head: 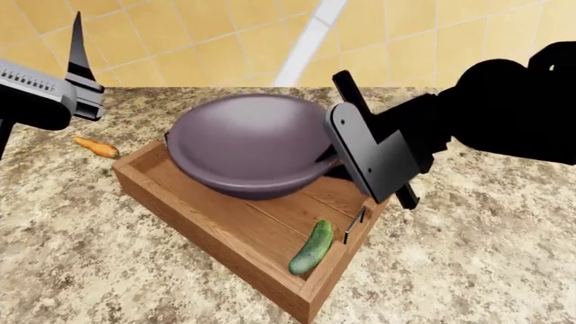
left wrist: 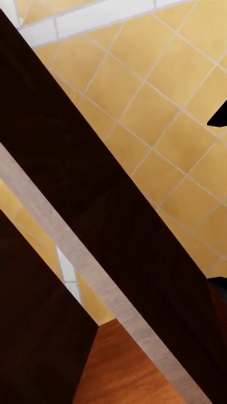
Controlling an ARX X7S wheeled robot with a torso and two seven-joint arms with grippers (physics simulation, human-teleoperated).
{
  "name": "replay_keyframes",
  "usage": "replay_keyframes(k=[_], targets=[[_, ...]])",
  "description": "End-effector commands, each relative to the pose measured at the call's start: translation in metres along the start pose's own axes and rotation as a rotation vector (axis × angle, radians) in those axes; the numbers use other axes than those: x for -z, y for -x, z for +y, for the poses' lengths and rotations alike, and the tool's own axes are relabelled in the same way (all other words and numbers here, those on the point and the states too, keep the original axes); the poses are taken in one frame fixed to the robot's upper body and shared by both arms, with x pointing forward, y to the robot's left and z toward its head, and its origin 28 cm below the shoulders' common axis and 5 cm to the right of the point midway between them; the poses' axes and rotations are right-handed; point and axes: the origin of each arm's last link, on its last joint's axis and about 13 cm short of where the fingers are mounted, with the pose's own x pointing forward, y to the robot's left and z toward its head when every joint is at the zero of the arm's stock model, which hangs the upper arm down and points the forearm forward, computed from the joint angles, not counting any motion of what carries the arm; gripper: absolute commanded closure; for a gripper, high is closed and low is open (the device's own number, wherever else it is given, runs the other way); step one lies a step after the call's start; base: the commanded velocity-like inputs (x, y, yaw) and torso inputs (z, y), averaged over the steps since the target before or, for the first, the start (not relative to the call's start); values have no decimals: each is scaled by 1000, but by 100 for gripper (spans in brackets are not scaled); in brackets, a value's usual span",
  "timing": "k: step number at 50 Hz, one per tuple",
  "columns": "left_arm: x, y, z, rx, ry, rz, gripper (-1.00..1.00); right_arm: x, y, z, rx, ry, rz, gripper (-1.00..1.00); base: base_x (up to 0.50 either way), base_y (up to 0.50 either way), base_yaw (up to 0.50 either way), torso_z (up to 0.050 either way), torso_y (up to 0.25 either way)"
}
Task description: Place the two vegetables and bowl onto the tray for setting up a vegetable dip station.
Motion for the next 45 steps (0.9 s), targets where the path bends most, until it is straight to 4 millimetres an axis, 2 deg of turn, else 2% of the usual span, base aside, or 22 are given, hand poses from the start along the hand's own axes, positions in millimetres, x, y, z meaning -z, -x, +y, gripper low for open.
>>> replay_keyframes(k=[1,23,33,45], targets=[[1,1,1,-5,1,0,-100,-6,3,1,17,4,-6,100,0,0,0,0,0],[1,1,0,-7,4,-3,-100,-10,0,10,-15,-1,-20,100,0,0,0,0,0],[1,3,1,-12,4,1,-100,-3,1,5,-3,-2,11,100,0,0,0,0,1],[2,3,0,-12,6,3,-100,-2,-2,16,-12,-31,14,100,0,0,0,1,0]])
